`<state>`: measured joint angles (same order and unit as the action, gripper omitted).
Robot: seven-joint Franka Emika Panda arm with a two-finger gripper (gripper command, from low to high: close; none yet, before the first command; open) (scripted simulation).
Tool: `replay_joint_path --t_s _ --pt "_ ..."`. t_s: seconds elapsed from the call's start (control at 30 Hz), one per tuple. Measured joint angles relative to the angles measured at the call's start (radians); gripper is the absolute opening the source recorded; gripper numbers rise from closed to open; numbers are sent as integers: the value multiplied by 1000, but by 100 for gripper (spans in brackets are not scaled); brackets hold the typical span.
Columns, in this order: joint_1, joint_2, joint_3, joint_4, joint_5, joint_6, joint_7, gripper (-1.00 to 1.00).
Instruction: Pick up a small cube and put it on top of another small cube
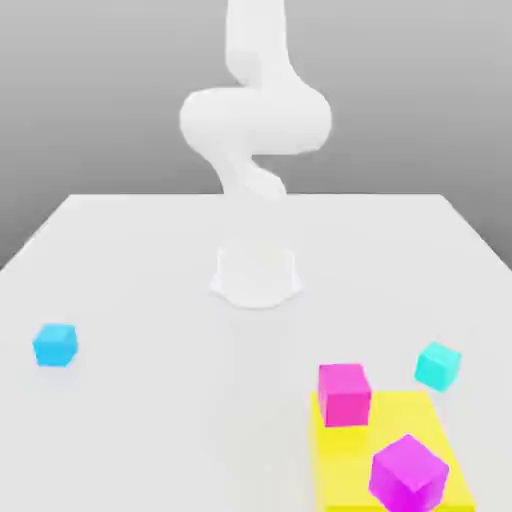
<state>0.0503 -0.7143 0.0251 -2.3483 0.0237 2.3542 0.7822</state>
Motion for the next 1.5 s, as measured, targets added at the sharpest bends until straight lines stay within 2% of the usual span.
replay_joint_path --t_s 0.23,0.43,0.57,0.67,0.77,0.9,0.93,1.17,1.23,1.37,1.5 --pt "146 262 104 -144 59 164 -45 0" --pt "254 477 213 -263 68 301 -53 0" --pt "315 624 289 -343 26 393 -23 0" --pt "385 739 314 -402 -61 461 38 0" --pt "440 852 260 -409 -183 538 126 0" --pt "563 996 114 -381 -296 650 212 0" --pt "585 1023 88 -376 -312 671 225 -100" --pt "589 1025 84 -375 -316 674 228 -100" --pt "552 972 130 -387 -275 632 196 -100" --pt "502 830 214 -418 -133 525 90 -100" --pt "419 737 195 -397 -62 413 -95 -100"
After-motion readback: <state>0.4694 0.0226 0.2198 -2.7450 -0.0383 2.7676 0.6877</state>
